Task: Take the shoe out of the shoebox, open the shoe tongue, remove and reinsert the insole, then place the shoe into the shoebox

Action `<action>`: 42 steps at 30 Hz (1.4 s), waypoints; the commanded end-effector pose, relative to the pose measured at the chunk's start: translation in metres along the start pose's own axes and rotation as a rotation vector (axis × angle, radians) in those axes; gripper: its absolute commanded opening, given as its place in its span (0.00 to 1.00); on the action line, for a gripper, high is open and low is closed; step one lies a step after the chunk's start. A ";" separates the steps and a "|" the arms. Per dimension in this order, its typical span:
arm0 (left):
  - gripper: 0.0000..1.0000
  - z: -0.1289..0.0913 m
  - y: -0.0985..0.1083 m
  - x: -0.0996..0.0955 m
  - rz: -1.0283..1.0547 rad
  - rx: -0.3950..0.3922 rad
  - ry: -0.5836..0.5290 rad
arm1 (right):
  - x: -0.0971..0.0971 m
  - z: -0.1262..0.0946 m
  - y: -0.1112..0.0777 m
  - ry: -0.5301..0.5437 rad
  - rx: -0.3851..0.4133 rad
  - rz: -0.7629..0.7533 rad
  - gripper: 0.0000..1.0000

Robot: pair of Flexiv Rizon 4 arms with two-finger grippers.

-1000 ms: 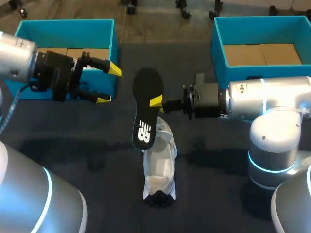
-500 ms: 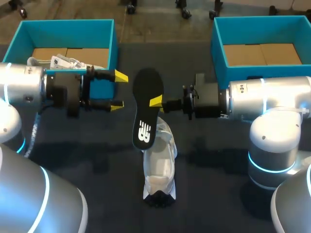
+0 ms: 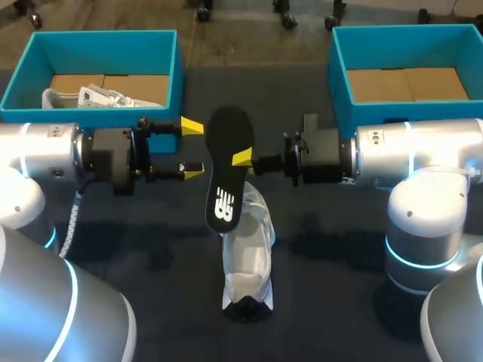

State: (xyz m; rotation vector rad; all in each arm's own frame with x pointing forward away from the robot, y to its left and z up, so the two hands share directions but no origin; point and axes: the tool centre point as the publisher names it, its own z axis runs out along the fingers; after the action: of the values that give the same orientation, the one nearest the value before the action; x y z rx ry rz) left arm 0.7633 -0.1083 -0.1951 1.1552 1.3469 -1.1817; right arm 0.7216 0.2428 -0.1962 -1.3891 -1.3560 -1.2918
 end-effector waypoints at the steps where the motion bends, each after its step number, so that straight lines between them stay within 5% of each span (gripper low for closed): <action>1: 1.00 0.012 0.001 0.003 0.006 0.003 -0.019 | 0.000 0.003 0.000 -0.002 -0.002 0.000 0.00; 3: 0.99 0.017 0.002 0.003 0.001 0.005 -0.025 | 0.000 0.003 0.000 -0.002 -0.002 0.000 0.00; 14: 0.50 0.038 0.003 -0.001 0.018 -0.005 -0.031 | 0.000 0.003 0.000 -0.002 -0.002 0.000 0.00; 31: 0.35 0.049 0.006 0.000 0.058 0.026 -0.003 | 0.000 0.003 0.000 -0.002 -0.002 0.000 0.00; 40: 0.00 0.052 0.007 0.002 0.062 0.027 0.004 | 0.000 0.003 0.000 -0.002 -0.002 0.000 0.00; 42: 0.00 0.052 0.008 0.002 0.063 0.028 0.005 | 0.000 0.003 0.000 -0.002 -0.002 0.000 0.00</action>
State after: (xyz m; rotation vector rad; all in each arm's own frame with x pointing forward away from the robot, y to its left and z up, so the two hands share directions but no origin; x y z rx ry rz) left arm 0.7737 -0.1578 -0.1994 1.2125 1.2940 -1.1567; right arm 0.7218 0.2427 -0.1962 -1.3896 -1.3560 -1.2922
